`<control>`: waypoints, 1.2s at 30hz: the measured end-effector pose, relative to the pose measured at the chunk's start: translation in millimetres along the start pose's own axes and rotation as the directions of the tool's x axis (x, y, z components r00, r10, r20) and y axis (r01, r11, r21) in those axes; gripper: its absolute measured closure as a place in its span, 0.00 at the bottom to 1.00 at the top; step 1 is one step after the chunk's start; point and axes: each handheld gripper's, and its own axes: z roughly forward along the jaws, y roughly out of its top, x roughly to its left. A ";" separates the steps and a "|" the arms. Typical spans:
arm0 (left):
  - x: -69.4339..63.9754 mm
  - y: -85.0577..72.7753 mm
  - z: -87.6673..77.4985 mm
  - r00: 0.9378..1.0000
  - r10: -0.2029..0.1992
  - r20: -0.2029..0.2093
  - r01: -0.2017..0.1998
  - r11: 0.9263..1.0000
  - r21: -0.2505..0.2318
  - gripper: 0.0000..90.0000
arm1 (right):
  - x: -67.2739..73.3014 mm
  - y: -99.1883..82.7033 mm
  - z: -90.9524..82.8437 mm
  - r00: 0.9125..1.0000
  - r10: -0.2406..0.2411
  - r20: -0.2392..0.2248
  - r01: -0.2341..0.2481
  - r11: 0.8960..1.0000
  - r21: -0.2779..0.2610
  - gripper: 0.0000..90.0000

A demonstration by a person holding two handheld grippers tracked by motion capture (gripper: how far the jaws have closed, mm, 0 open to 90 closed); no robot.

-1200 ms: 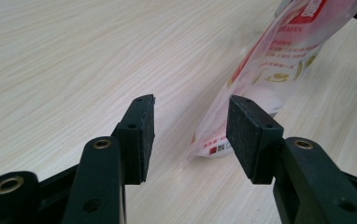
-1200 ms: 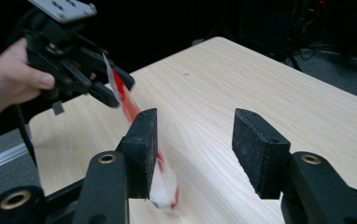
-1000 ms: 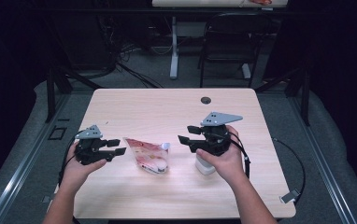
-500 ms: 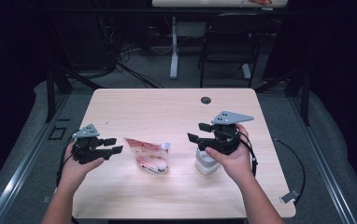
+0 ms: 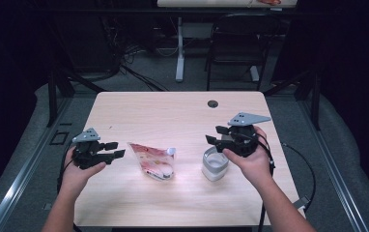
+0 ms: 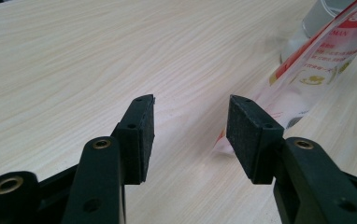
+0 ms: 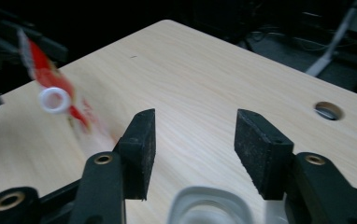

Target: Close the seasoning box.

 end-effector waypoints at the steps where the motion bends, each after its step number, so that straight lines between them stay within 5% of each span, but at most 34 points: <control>1: 0.0 -0.1 -0.1 1.000 -0.004 0.003 0.004 1.000 -0.004 0.57 | -3.1 -0.6 -1.6 1.000 0.004 0.009 -0.004 1.000 0.006 0.56; 9: 1.9 -0.6 -1.2 1.000 -0.005 -0.005 0.004 1.000 -0.009 0.57 | -36.3 -11.6 -18.6 0.993 0.098 0.068 -0.097 0.995 -0.004 0.68; 21: 5.5 -1.0 -7.3 1.000 -0.026 -0.007 0.026 0.999 -0.028 0.57 | -55.9 -21.8 -29.4 0.981 0.149 0.122 -0.148 0.989 -0.021 1.00; 36: 5.2 -0.7 -6.4 0.999 -0.031 0.004 0.032 0.999 -0.027 0.57 | -68.6 -36.3 -23.1 0.970 0.179 0.167 -0.185 0.982 0.022 1.00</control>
